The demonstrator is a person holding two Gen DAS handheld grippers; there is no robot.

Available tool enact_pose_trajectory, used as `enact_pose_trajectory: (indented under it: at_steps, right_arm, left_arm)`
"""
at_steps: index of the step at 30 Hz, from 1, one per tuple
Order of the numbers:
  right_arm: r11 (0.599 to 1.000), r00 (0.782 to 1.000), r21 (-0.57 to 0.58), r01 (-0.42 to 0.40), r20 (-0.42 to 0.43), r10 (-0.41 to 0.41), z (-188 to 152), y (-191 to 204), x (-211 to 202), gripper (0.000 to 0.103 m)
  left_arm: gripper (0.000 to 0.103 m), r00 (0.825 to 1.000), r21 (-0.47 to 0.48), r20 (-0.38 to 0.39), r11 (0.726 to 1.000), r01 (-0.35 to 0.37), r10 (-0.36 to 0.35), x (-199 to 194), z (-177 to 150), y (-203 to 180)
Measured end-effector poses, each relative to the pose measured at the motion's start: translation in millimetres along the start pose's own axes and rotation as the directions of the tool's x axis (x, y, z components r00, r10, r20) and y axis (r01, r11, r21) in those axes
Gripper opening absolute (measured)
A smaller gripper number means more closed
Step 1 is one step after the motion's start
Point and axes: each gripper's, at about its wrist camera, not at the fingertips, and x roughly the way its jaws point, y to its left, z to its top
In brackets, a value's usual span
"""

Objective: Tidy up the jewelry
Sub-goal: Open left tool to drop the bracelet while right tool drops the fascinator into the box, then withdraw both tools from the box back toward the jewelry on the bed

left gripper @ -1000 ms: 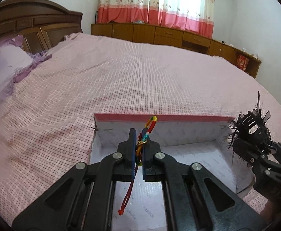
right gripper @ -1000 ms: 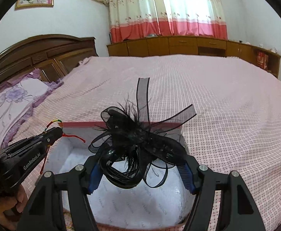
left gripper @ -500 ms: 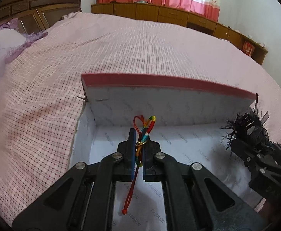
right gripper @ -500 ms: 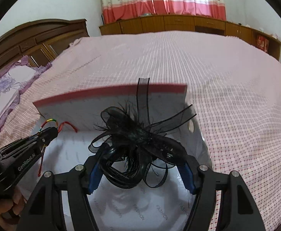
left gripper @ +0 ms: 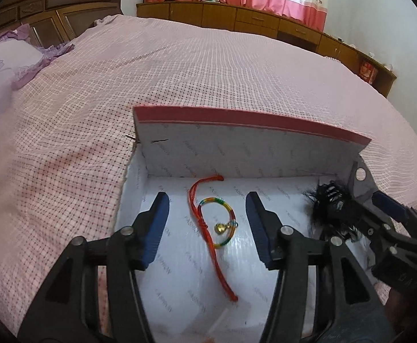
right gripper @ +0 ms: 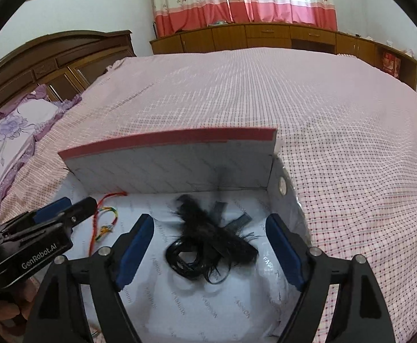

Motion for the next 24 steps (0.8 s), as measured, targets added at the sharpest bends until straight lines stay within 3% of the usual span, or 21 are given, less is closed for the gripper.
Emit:
enact_pose_trajectory:
  at_steps: [12,24]
  right_arm:
    - [0.999,0.996,0.006,-0.036,0.086,0.035,2,3,-61,0.083]
    - [0.996,0.987,0.005,-0.084,0.139,0.083,-21,7,-131,0.083]
  left_arm:
    - [0.053,0.997,0.003,0.073,1.000,0.026,-0.026,-56,-7,8]
    - [0.054,0.995,0.031,0.087,0.998,0.048,-0.051,-107,-28,12]
